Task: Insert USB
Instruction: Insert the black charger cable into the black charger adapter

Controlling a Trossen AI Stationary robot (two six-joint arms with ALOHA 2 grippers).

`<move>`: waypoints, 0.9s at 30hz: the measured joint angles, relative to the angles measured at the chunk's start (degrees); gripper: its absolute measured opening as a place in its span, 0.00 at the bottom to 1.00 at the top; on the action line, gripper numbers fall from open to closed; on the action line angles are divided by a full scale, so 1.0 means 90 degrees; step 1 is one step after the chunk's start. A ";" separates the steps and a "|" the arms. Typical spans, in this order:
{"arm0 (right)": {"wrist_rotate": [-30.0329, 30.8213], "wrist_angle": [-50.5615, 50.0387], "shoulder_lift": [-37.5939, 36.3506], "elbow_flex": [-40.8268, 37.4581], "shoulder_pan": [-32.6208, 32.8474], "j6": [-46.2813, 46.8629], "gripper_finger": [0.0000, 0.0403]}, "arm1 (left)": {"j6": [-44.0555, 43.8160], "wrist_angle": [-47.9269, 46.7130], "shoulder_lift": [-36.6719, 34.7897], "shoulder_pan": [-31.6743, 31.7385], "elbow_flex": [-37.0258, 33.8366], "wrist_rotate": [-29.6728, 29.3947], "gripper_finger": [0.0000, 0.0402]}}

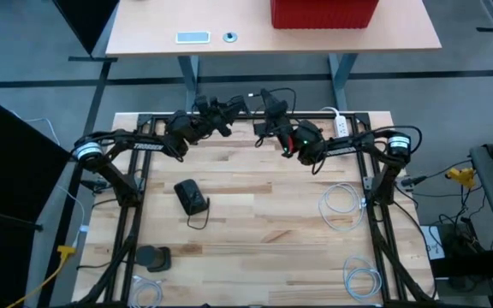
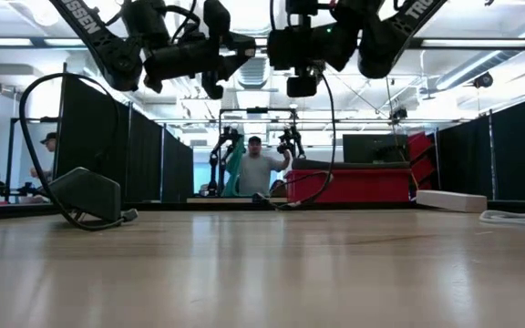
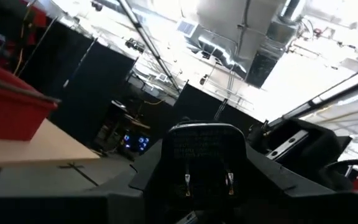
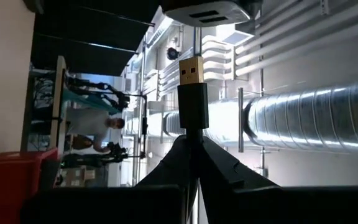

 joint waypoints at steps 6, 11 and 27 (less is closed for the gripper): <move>-0.0378 0.0199 0.0037 0.0079 -0.0021 0.0040 0.01 | 0.0094 0.0088 -0.0002 0.0022 0.0005 -0.0011 0.35; -0.0781 0.0140 0.0037 0.0079 -0.0017 0.0086 0.01 | -0.0281 0.0257 -0.0002 0.0027 0.0005 0.0028 0.35; -0.1302 0.0139 0.0037 0.0101 -0.0014 0.0184 0.01 | -0.0069 0.0578 -0.0005 0.0010 0.0005 0.0102 0.35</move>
